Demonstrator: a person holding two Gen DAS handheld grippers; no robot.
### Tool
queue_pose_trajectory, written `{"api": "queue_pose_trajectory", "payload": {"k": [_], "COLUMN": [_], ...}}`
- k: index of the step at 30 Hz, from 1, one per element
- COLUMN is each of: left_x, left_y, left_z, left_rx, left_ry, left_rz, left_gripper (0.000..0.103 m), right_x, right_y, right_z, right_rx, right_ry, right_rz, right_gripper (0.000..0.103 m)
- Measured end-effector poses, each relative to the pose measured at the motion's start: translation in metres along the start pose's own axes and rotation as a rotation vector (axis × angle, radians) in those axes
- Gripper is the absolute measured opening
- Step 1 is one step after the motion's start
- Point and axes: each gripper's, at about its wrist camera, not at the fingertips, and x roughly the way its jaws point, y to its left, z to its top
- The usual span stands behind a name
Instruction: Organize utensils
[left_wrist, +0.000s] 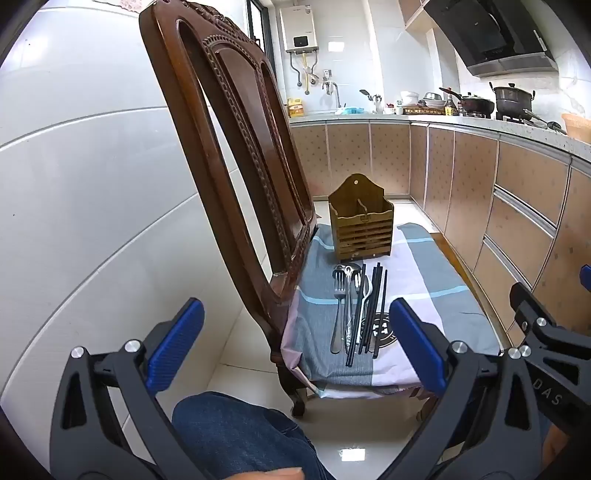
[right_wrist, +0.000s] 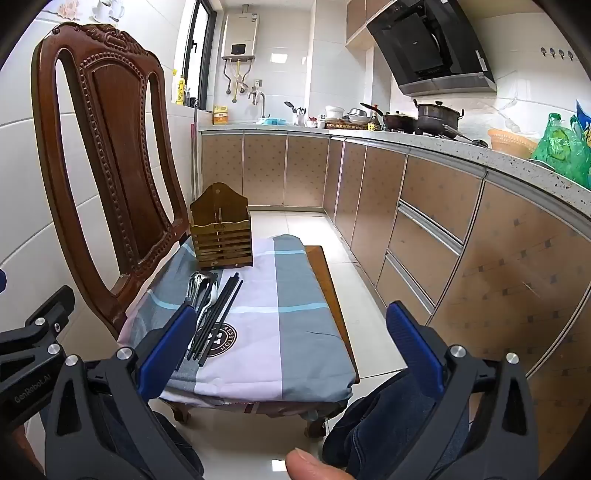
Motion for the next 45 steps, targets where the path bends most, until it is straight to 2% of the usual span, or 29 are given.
{"api": "queue_pose_trajectory", "payload": {"k": [45], "left_x": [0.005], "left_y": [0.001], "left_z": [0.000], "left_rx": [0.009], "left_ry": [0.025], "left_rz": [0.001], "left_gripper": [0.099], "right_x": [-0.002], "right_y": [-0.001], "right_z": [0.004], "right_rx": [0.002], "right_ry": [0.010], "right_rz": [0.001], "right_gripper": [0.100]}}
